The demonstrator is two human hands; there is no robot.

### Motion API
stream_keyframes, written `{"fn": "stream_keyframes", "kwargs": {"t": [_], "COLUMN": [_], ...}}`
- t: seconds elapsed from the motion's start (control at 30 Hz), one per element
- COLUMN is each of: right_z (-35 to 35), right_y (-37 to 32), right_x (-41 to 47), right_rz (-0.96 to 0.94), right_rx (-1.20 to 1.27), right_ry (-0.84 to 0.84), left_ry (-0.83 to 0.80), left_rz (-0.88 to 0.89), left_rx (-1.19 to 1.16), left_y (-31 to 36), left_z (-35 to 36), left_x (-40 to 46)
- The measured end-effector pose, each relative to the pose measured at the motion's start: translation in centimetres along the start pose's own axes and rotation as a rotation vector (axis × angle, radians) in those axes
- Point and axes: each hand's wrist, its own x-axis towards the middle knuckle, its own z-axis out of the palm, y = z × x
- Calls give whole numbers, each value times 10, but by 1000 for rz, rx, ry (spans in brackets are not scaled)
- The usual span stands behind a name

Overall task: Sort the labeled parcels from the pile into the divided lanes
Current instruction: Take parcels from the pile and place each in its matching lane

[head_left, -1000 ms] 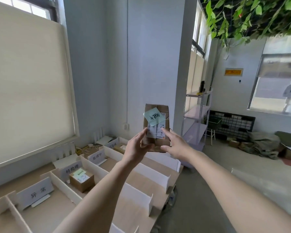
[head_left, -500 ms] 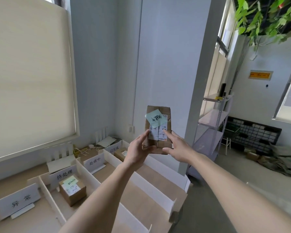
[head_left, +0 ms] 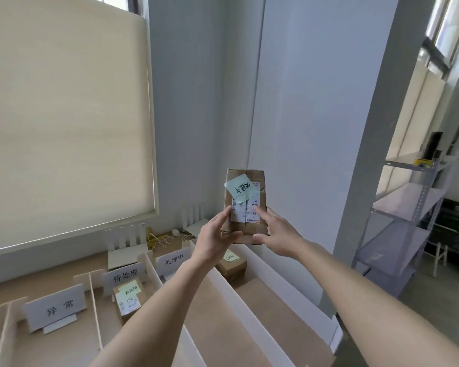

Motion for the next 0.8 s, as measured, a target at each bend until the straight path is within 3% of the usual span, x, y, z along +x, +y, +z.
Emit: {"fn": "stream_keyframes", "kwargs": {"t": [0.33,0.8], "right_z": [15,71], "right_y": [51,73], "right_x": [116,196], "right_rz": [-228,-394], "right_rx": [12,68], "right_ry": [-153,-324], "left_ry": [242,402], "left_rz": [-157,-264], "left_rx": [90,241], "left_y": [-30,-86], "left_z": [27,38], "left_x": [47,64]}}
